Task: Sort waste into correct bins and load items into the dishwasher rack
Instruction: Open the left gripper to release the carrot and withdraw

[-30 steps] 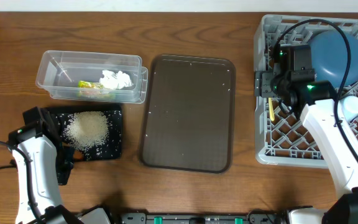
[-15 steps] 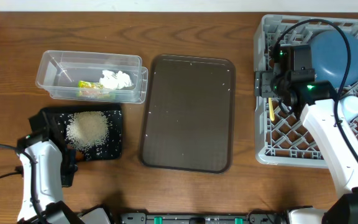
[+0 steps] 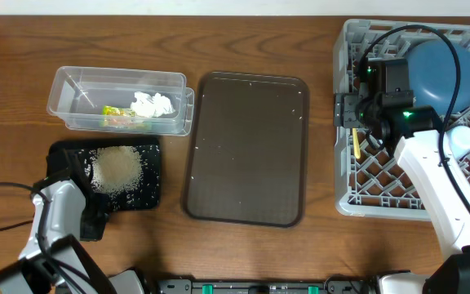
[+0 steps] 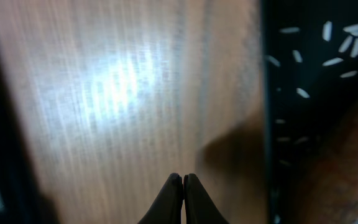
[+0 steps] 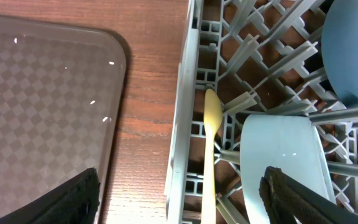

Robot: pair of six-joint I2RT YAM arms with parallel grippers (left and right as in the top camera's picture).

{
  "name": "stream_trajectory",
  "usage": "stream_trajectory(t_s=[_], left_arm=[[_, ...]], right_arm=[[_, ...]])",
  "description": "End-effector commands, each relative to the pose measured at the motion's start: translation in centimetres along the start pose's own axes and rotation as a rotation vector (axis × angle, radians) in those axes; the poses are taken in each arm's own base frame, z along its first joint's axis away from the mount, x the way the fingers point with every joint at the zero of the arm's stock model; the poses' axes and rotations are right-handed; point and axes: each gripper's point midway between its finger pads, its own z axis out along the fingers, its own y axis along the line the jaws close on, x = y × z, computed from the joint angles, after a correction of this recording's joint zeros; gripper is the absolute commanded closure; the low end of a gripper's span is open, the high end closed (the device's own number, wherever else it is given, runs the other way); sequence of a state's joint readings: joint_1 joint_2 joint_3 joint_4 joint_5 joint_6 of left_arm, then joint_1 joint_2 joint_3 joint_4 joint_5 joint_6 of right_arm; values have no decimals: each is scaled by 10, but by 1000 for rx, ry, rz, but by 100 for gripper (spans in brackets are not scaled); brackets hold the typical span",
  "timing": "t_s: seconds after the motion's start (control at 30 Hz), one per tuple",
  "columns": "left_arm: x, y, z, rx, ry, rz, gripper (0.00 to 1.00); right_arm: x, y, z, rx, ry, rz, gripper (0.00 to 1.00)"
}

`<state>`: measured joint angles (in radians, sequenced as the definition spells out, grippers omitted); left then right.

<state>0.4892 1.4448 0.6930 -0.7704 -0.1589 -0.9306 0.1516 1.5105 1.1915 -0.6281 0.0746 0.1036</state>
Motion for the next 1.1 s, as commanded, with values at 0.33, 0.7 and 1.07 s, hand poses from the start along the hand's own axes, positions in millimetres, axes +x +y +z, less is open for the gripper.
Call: stream_trajectory(t_s=[0.33, 0.7, 1.07], left_arm=[[1, -48, 4, 208, 38, 128, 92], [9, -74, -3, 344, 92, 131, 91], [13, -74, -4, 351, 112, 151, 90]], right_arm=[[-8, 0, -6, -5, -23, 19, 18], [-8, 0, -6, -5, -23, 19, 18], [-8, 0, -6, -5, -21, 19, 18]])
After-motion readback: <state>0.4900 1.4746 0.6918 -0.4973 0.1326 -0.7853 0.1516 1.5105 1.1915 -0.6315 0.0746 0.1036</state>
